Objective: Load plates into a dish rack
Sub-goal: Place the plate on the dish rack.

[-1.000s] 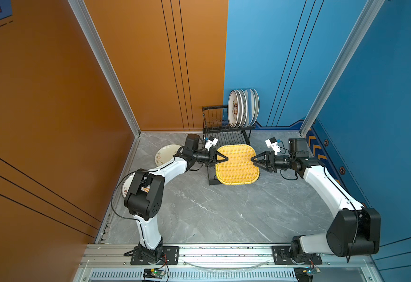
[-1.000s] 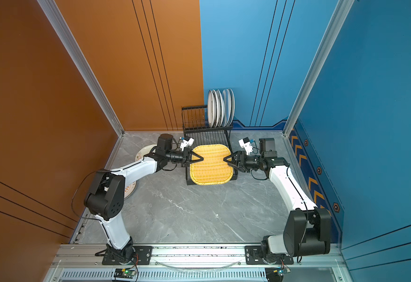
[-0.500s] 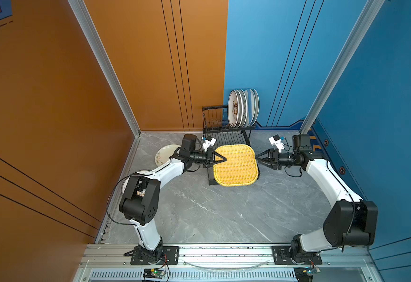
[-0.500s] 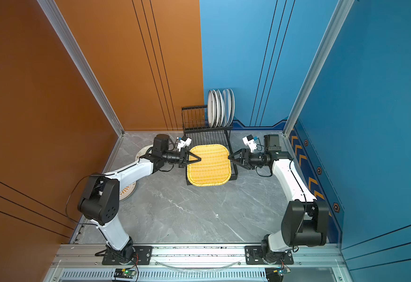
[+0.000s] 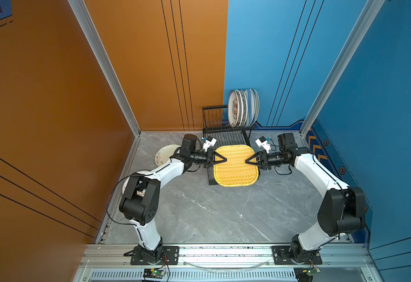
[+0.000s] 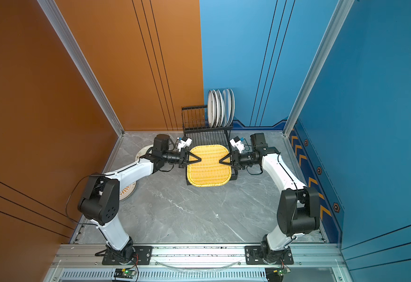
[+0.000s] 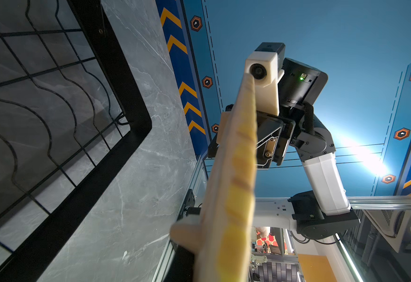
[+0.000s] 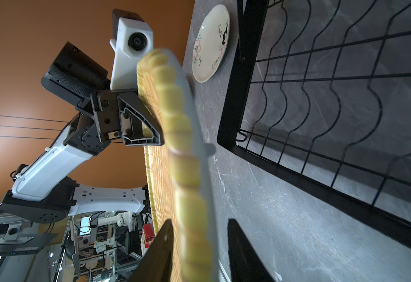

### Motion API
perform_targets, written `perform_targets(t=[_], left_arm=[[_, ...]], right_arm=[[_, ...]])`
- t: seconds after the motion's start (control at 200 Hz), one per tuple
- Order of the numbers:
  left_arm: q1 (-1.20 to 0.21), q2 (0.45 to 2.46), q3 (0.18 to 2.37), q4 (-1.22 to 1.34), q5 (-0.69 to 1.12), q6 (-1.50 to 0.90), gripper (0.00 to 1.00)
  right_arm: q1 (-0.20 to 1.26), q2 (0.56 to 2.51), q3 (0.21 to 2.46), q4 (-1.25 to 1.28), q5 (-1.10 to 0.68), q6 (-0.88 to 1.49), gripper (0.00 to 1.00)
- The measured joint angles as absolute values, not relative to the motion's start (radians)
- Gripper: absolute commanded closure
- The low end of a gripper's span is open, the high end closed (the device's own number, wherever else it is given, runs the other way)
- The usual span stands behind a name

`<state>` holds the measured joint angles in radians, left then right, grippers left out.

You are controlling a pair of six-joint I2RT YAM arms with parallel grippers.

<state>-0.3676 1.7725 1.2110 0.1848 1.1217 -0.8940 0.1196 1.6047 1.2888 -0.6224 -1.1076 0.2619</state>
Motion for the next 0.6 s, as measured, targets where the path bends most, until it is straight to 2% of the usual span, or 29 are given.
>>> perform_targets(t=[0.3, 0.41, 0.511, 0.601], left_arm=[[-0.368, 1.773, 1.211, 0.185, 1.135, -0.894, 1.0], [-0.368, 1.773, 1.211, 0.19, 1.143, -0.879, 1.0], [-0.368, 1.773, 1.211, 0.193, 1.148, -0.879, 1.0], [-0.363, 1.773, 1.211, 0.192, 1.15, -0.88, 0.81]], right_arm=[[0.154, 1.647, 1.328, -0.622, -1.108, 0.26, 0.84], [0.161, 1.656, 1.335, -0.626, -1.132, 0.274, 1.0], [0.161, 1.656, 1.339, -0.629, -1.139, 0.278, 1.0], [0.161, 1.656, 1.339, -0.629, -1.137, 0.281, 1.0]])
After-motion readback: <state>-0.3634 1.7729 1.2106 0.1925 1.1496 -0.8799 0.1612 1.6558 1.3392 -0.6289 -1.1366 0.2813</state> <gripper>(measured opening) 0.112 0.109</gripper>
